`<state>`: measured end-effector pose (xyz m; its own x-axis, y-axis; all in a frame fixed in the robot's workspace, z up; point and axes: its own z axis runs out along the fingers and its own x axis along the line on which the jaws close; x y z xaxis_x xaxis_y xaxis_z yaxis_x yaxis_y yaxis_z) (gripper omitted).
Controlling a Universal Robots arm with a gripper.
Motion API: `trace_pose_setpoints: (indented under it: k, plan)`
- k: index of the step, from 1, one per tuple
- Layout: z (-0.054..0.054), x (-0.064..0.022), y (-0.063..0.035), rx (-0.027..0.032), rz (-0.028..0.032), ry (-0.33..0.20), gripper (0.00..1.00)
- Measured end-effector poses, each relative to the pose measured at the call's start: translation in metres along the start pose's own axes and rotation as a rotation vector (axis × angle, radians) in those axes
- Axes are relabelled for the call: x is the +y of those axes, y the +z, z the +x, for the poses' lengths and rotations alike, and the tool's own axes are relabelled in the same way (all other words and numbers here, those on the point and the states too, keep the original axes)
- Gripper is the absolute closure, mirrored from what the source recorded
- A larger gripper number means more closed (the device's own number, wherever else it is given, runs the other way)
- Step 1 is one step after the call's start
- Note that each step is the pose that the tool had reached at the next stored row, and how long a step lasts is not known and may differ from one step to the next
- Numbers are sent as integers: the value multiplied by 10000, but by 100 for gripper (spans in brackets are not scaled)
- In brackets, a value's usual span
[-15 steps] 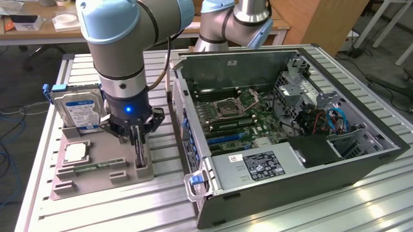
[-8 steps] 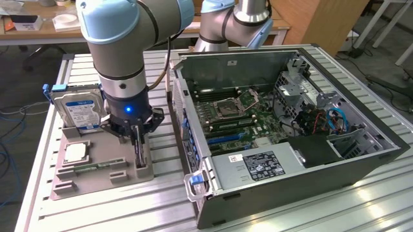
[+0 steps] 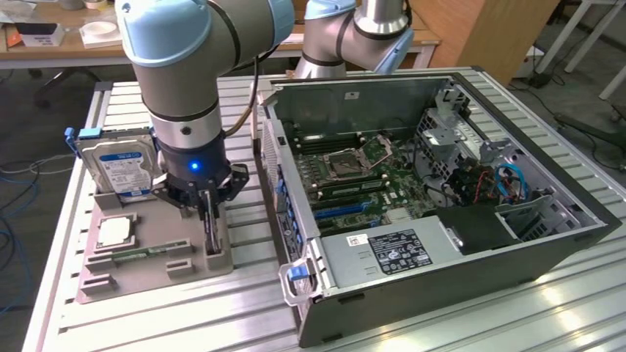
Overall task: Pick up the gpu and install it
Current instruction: 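Pick up the gpu and move the gpu toward the slot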
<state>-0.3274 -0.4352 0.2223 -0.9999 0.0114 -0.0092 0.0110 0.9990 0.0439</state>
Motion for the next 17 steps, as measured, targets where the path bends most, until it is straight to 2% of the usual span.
trace_pose_setpoints:
  k: [4, 7, 10, 17]
  plan:
    - [0, 0, 0, -1, -5, 0, 73]
    - [0, 0, -5, -3, -42, 0, 73]
    - [0, 1, -44, 1, -94, -1, 73]
    - [1, 5, -142, 1, -119, -5, 73]
